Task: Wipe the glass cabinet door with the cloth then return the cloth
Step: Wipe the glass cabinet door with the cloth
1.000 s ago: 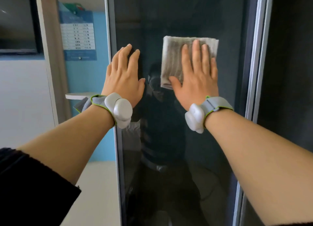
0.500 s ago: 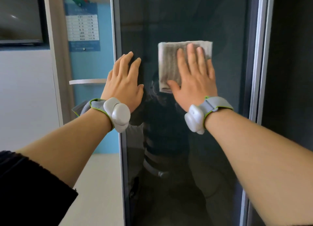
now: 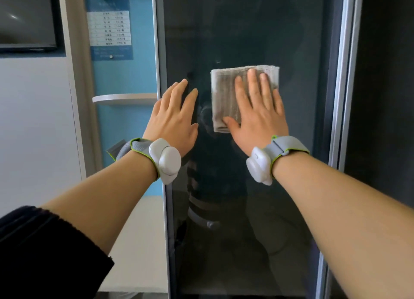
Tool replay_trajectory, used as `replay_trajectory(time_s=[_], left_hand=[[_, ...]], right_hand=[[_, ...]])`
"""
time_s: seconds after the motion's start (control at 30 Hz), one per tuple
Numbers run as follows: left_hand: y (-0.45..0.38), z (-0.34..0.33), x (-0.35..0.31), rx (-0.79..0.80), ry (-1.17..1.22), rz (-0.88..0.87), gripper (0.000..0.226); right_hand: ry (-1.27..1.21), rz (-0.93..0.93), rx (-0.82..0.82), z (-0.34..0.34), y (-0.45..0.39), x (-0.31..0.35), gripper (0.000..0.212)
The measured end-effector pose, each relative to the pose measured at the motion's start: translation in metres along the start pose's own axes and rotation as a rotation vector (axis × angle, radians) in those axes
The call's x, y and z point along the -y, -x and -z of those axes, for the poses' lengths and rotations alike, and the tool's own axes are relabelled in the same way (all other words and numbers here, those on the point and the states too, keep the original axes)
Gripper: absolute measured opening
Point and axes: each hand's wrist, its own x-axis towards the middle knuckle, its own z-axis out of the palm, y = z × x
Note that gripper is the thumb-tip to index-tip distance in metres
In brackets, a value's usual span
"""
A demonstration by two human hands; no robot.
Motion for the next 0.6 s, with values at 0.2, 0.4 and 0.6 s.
replay_trajectory(time_s=[0.2, 0.4, 0.6], left_hand=[[0.005, 0.0, -0.005, 0.037, 0.019, 0.011, 0.068], [0.01, -0.001, -0.005, 0.053, 0.007, 0.018, 0.07], [0.022, -0.008, -0.013, 0.045, 0.052, 0.058, 0.068]], right_hand=[[-0.01, -0.241, -0.001, 0.004, 0.015, -0.021, 0.082], [0.002, -0.082, 0.04, -0.008, 0.015, 0.03, 0.084], [0.045, -0.025, 0.052, -0.002, 0.034, -0.023, 0.081]])
